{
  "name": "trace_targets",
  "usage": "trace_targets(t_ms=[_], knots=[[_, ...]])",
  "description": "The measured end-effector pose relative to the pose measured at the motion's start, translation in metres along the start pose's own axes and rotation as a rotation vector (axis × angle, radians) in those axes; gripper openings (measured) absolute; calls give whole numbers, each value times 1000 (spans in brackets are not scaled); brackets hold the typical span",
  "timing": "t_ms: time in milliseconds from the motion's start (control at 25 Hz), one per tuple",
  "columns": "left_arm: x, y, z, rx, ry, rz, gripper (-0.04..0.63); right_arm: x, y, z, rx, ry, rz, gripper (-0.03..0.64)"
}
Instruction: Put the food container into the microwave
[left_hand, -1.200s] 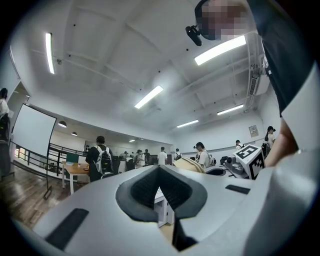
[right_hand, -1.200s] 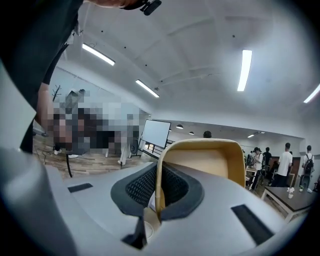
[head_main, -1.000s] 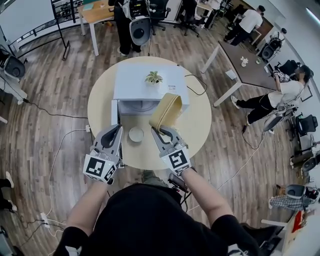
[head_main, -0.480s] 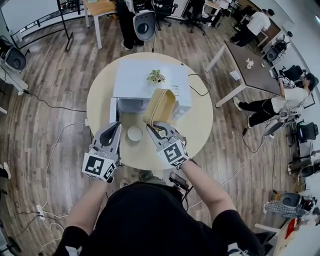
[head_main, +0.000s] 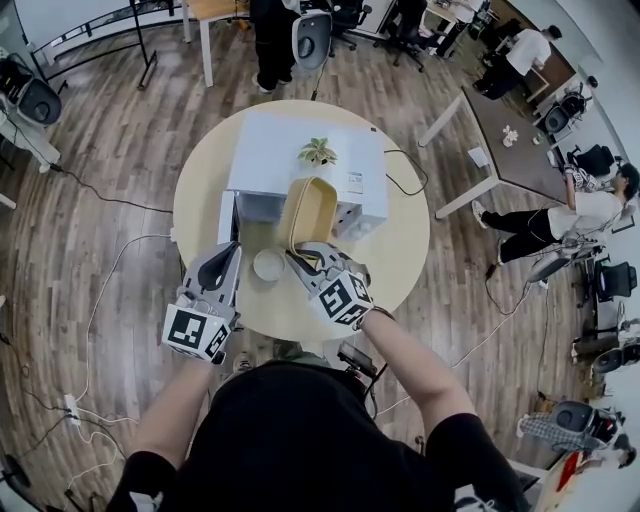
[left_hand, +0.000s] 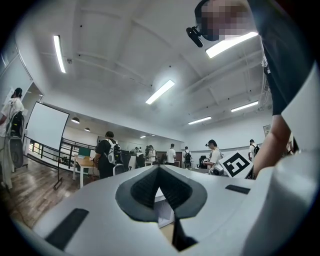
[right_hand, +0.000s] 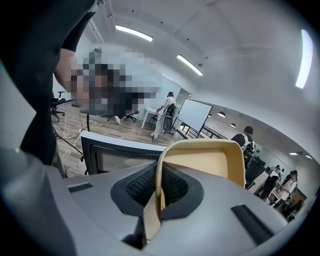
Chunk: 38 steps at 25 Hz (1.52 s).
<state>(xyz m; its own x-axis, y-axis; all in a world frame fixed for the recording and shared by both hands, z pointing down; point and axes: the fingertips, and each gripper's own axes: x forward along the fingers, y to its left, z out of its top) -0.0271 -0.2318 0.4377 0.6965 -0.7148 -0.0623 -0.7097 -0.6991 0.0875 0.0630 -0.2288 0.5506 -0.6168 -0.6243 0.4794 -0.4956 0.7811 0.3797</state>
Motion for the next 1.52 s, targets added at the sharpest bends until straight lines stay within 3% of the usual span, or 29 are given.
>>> trace_targets(t_ms=[560,760,1520], knots=[[5,7,-6,1,17,42,18,28,33,-35,-138,119,208,25],[8,9,-10,-8,22,48,18,37,44,-56,-134,169,274,25],[14,12,-14,4,49,52,18,64,57,-117,-138,326,385,25]])
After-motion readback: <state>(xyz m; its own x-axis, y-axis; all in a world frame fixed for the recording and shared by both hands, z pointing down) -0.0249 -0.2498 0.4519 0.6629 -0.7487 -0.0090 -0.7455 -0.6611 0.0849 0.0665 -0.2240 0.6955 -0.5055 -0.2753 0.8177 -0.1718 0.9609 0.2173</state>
